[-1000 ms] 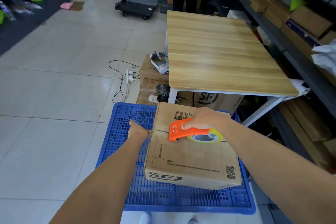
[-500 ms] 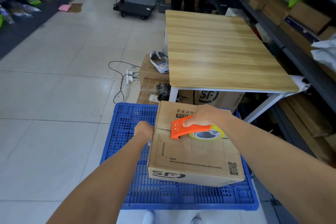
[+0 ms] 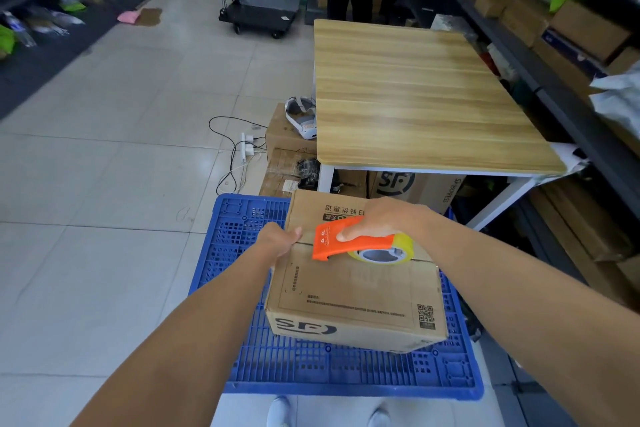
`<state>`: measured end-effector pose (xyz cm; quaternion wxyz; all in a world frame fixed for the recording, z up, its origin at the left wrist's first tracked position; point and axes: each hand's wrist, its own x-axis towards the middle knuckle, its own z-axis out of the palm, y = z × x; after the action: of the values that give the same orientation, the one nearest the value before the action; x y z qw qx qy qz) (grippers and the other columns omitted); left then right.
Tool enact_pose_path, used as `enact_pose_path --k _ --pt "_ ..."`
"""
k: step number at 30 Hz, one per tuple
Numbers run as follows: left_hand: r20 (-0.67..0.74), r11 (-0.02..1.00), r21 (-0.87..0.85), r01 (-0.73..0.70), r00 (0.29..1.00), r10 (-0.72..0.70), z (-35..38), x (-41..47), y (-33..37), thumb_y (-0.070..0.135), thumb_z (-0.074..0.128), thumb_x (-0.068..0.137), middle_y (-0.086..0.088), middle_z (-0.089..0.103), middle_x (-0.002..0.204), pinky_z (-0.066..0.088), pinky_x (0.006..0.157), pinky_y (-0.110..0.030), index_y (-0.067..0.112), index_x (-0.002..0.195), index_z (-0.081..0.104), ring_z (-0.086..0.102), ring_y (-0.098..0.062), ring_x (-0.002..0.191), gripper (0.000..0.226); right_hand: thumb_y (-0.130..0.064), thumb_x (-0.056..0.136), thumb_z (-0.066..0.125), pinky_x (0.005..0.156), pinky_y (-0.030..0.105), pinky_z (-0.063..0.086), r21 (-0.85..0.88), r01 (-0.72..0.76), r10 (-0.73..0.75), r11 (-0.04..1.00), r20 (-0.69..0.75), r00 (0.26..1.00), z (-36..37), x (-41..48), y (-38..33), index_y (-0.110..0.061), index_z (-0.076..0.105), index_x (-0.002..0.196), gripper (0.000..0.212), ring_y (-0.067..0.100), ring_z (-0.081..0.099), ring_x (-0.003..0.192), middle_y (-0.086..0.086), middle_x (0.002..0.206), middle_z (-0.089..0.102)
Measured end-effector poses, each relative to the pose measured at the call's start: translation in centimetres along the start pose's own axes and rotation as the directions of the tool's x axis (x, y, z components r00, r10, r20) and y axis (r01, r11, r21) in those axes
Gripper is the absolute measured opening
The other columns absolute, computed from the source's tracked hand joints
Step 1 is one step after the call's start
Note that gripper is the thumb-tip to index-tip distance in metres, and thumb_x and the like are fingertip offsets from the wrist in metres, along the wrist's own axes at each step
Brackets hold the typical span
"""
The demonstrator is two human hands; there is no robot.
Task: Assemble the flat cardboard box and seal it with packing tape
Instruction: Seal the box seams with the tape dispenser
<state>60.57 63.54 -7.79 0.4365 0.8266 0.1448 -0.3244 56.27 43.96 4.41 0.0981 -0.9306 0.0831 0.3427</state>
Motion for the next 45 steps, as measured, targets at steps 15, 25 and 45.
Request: enact_pose_path --k 15,25,45 --pt "-0.249 0.993 0.113 0.018 0.968 0.011 1.7 -2.2 1.6 0.034 0.065 0.088 -0.005 0.049 0.068 0.037 0.050 -0.026 0.004 0.079 0.052 0.045 -0.016 0.057 0.033 -0.081 0.065 0.057 0.074 0.029 0.049 0.010 -0.037 0.037 0.999 0.024 0.999 -1.1 -4.1 15.2 -0.018 0.061 0.086 0.066 0.016 0.063 0.077 -0.002 0.085 0.064" --pt "-0.356 0.986 0.144 0.078 0.934 -0.022 2.6 -2.9 2.3 0.029 0.064 0.089 -0.005 0.039 0.062 0.028 0.045 -0.026 0.008 0.063 0.037 0.036 -0.015 0.051 0.043 -0.077 0.070 0.057 0.073 0.029 0.045 0.030 -0.119 0.118 0.992 0.038 0.992 -0.8 -6.2 23.5 -0.014 0.063 0.097 0.068 0.020 0.062 0.081 0.003 0.096 0.064" --pt "-0.396 0.988 0.115 0.106 0.917 -0.052 3.3 -3.5 2.6 0.031 0.064 0.089 -0.007 0.042 0.063 0.033 0.048 -0.027 0.008 0.063 0.039 0.040 -0.018 0.053 0.043 -0.075 0.075 0.052 0.072 0.029 0.041 -0.089 -0.214 0.222 0.973 0.089 0.971 2.7 -3.6 24.4 -0.015 0.049 0.090 0.062 0.020 0.052 0.080 -0.003 0.080 0.048"
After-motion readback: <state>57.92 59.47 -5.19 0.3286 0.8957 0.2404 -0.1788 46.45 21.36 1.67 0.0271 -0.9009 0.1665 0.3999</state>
